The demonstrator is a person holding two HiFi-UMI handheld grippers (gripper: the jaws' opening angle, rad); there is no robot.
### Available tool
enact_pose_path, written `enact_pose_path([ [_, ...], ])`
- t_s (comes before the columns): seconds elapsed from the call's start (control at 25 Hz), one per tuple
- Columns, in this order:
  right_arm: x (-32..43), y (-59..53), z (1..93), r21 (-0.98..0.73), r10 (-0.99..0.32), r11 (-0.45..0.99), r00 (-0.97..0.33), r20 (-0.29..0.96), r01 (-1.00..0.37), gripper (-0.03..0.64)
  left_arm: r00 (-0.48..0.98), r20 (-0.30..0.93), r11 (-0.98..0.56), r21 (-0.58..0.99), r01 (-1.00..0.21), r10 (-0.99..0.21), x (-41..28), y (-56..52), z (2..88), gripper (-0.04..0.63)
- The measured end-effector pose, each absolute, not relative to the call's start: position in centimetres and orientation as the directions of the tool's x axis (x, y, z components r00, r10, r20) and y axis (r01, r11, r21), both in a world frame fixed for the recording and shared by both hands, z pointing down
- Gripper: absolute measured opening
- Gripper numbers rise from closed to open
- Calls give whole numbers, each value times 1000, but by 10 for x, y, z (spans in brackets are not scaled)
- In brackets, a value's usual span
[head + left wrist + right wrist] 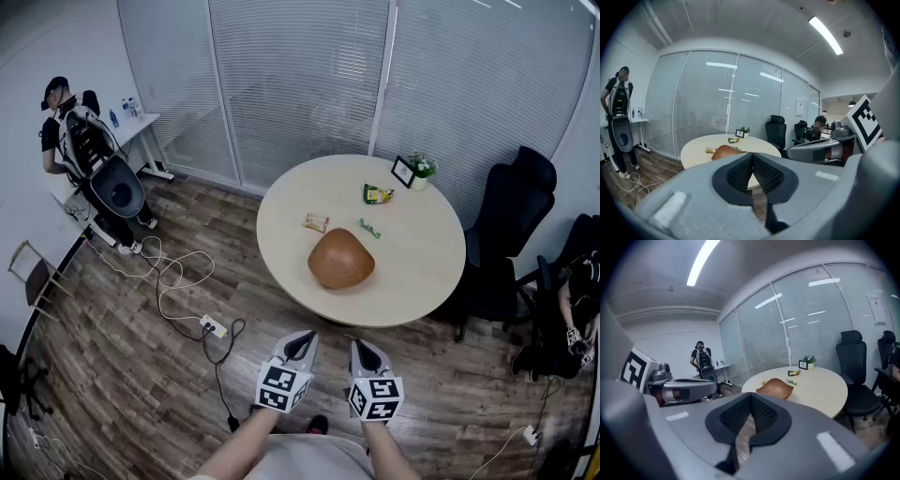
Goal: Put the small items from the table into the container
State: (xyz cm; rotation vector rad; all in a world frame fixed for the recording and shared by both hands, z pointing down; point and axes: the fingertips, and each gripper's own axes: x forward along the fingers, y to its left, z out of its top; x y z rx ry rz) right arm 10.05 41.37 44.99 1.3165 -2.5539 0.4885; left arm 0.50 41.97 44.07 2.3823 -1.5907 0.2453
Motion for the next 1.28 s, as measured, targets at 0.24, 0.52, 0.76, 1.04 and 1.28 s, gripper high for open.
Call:
enact_pose_path([
  [0.24,108,412,447,-201,-751,542,-577,321,-816,2,377,292,-356,125,-926,-879,10,419,441,0],
  [0.52,124,411,443,-215,-763,537,-579,287,-816,3,361,299,-341,118,-933,-884,20,416,442,0],
  [0.76,137,404,449,-221,-763,528,-573,300,-820,3,354,291,-341,97,-935,-889,27,407,435,0],
  [1.04,142,382,462,-228,-770,504,-553,317,-833,3,345,290,-325,116,-938,-892,17,374,444,0],
  [1.28,141,324,461,-217,-785,488,-534,313,-846,3,391,300,-366,137,-921,-870,16,315,460,0],
])
